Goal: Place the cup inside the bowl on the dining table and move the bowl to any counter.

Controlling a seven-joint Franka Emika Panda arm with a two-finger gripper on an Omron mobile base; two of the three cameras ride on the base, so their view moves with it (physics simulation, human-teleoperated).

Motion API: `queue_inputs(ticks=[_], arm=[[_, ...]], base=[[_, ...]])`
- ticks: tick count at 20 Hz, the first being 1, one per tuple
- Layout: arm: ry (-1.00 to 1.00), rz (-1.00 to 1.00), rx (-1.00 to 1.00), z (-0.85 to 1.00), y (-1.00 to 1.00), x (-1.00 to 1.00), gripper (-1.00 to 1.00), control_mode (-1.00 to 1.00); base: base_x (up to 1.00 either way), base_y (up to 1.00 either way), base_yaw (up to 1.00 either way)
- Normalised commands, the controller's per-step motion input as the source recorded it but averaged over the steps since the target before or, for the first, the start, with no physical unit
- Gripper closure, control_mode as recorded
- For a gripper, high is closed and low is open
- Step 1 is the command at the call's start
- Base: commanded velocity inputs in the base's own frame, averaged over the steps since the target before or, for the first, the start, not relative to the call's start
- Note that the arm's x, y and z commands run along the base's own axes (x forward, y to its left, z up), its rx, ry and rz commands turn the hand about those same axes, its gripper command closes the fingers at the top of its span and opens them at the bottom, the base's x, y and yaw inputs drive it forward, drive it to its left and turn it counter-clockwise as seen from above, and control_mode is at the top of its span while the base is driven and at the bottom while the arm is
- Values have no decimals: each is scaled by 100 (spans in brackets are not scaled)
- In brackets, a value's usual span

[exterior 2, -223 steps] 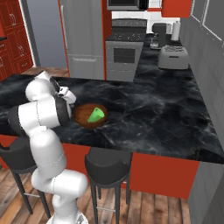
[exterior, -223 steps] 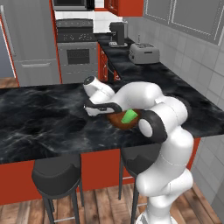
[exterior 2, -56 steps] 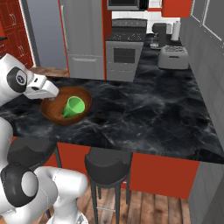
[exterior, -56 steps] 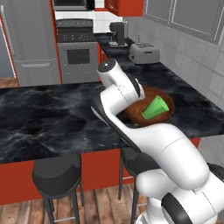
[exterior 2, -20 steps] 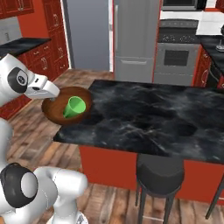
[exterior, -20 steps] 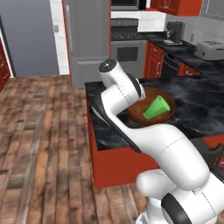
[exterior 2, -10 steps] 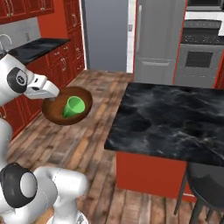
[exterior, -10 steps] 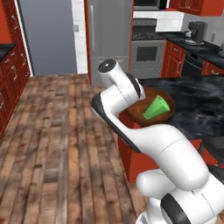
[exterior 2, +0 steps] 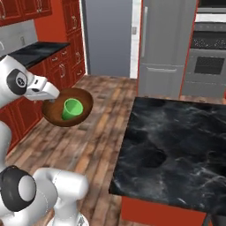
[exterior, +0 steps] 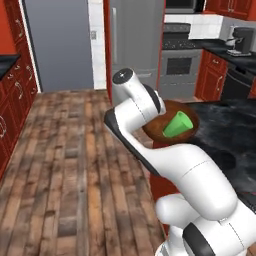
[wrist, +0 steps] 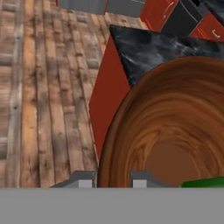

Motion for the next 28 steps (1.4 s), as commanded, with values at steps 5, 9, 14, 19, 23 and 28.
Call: queue_inputs(ticks=[5, 9, 14, 19, 23, 28], arm=[[0, 0, 0, 0, 0, 0, 100, 100], [0, 0, 0, 0, 0, 0, 100, 100], [0, 0, 0, 0, 0, 0, 100, 100], [0, 0, 0, 0, 0, 0, 100, 100], [0, 0, 0, 0, 0, 0, 100, 100], [0, 0, 0, 0, 0, 0, 100, 100]], base=[[68, 61, 0], [67, 66, 0], [74, 53, 0], [99, 31, 0], [100, 24, 0], [100, 21, 1]])
